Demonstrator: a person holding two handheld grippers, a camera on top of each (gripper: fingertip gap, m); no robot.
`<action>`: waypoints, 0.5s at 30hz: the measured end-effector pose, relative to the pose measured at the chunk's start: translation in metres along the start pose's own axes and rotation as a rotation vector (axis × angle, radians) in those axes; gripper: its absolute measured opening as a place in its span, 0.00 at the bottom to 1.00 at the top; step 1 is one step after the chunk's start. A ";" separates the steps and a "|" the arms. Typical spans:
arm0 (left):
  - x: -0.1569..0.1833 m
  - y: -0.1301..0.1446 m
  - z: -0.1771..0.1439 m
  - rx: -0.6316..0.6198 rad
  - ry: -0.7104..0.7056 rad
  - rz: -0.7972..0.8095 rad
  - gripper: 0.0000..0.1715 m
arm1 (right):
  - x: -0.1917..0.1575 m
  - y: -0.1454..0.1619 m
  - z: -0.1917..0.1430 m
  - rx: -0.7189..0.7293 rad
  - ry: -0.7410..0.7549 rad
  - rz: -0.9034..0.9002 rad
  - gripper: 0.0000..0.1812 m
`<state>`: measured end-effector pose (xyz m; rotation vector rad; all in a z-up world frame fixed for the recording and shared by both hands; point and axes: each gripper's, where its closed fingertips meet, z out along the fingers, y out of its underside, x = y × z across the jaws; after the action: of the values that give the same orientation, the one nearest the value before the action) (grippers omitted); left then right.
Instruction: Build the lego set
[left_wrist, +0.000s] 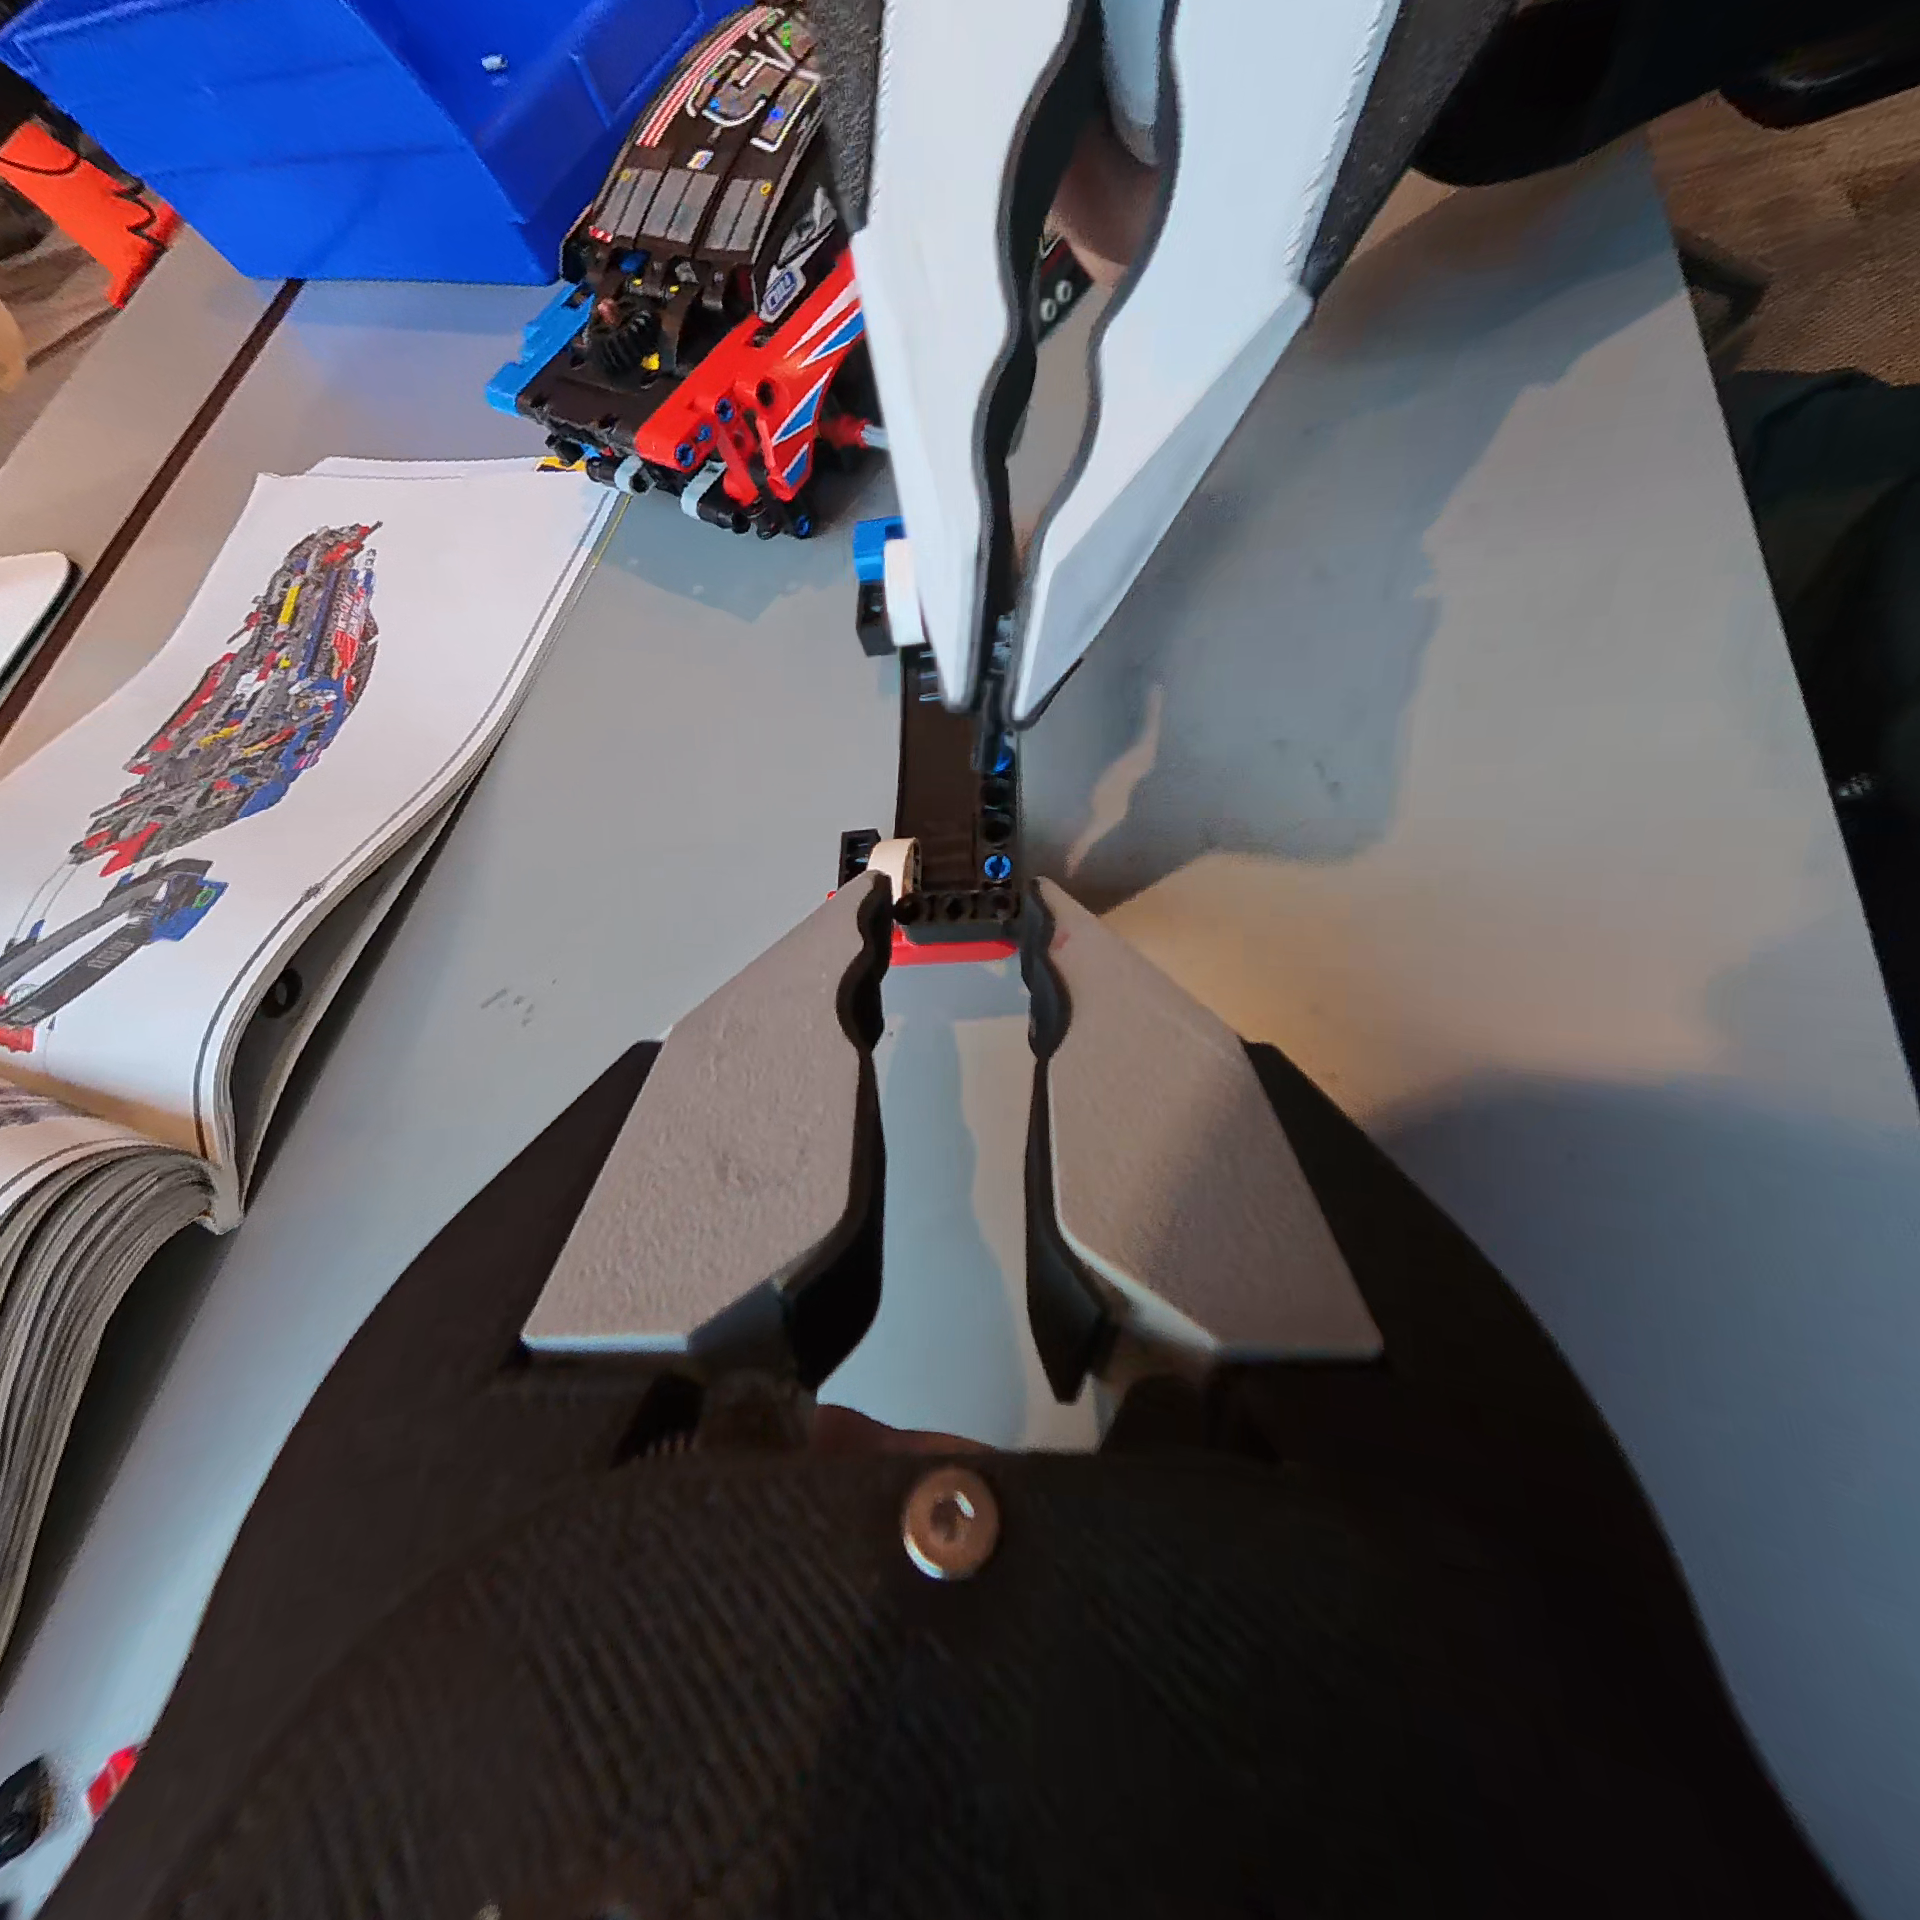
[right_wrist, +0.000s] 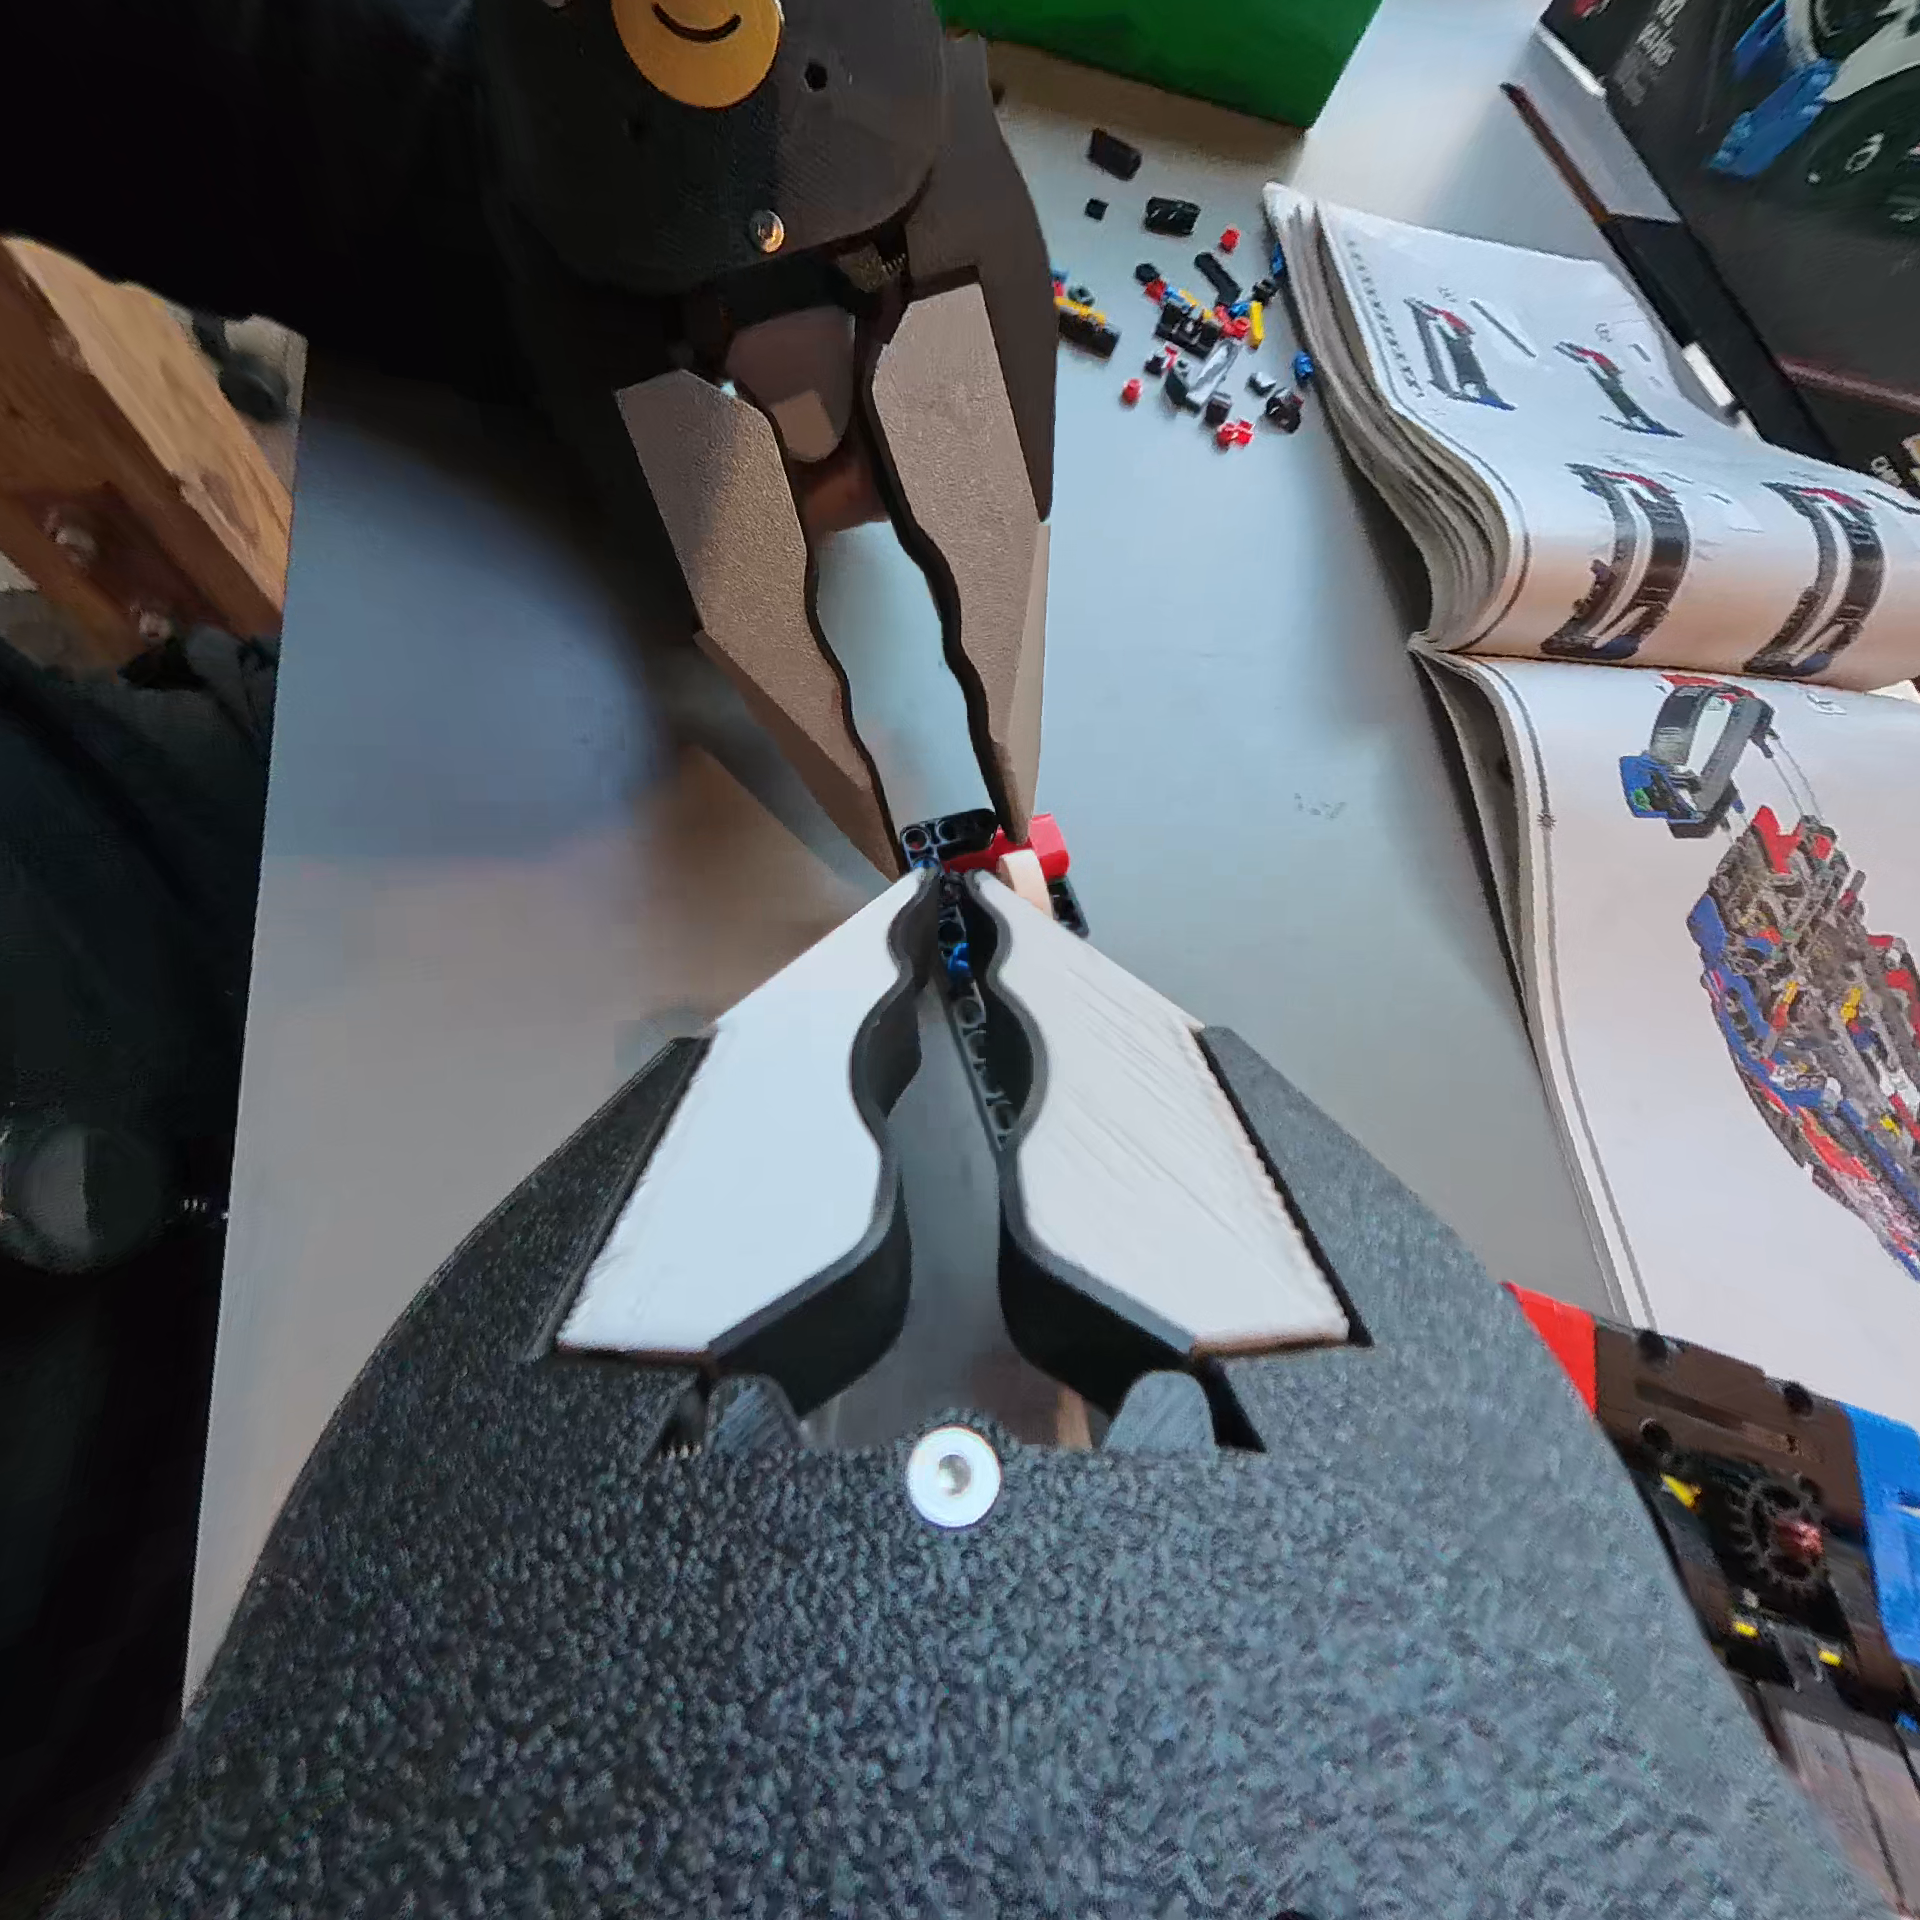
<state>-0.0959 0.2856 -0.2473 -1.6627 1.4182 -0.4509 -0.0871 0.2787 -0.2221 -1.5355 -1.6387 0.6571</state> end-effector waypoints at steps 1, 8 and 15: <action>0.001 -0.001 0.001 -0.004 -0.007 0.003 0.13 | -0.002 0.001 0.001 -0.023 -0.016 -0.015 0.02; -0.001 0.000 0.001 -0.006 -0.017 0.015 0.17 | -0.003 0.012 0.001 -0.169 -0.051 -0.095 0.02; 0.000 0.003 0.008 -0.032 0.010 0.041 0.14 | 0.002 0.010 0.004 -0.289 -0.044 -0.180 0.02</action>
<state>-0.0918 0.2886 -0.2537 -1.6563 1.4711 -0.4157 -0.0841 0.2826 -0.2319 -1.5559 -1.9446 0.3720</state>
